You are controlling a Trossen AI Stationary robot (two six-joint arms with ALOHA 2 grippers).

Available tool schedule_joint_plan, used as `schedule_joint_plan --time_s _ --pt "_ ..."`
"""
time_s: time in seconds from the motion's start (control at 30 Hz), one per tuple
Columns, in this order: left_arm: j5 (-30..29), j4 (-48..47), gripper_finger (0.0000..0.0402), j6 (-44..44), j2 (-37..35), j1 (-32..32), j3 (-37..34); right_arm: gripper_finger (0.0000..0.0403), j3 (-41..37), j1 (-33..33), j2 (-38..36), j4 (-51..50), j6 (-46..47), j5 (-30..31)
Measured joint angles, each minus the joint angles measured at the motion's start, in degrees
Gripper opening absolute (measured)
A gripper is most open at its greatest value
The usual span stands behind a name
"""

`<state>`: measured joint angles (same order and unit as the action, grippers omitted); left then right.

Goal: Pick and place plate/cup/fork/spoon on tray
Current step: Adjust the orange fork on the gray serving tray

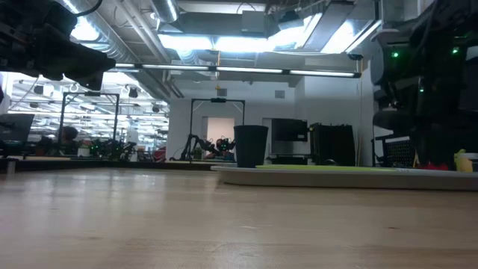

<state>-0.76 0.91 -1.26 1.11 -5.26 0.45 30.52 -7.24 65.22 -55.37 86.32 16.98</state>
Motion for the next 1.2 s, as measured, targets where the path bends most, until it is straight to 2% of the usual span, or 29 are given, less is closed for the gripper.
schedule_joint_plan --time_s 0.4,0.8,1.2 --pt "-0.01 0.0 0.0083 0.0 0.0 -0.02 0.0 0.0099 -0.01 4.53 3.1 -0.02 6.13 -0.67" --pt "-0.02 0.0 0.0083 0.0 0.01 -0.01 -0.01 0.0007 -0.01 8.95 3.4 1.4 11.18 -2.01" --pt "-0.02 0.0 0.0083 0.0 -0.01 0.01 0.0 0.0004 0.0 9.99 7.32 0.94 14.41 -3.73"
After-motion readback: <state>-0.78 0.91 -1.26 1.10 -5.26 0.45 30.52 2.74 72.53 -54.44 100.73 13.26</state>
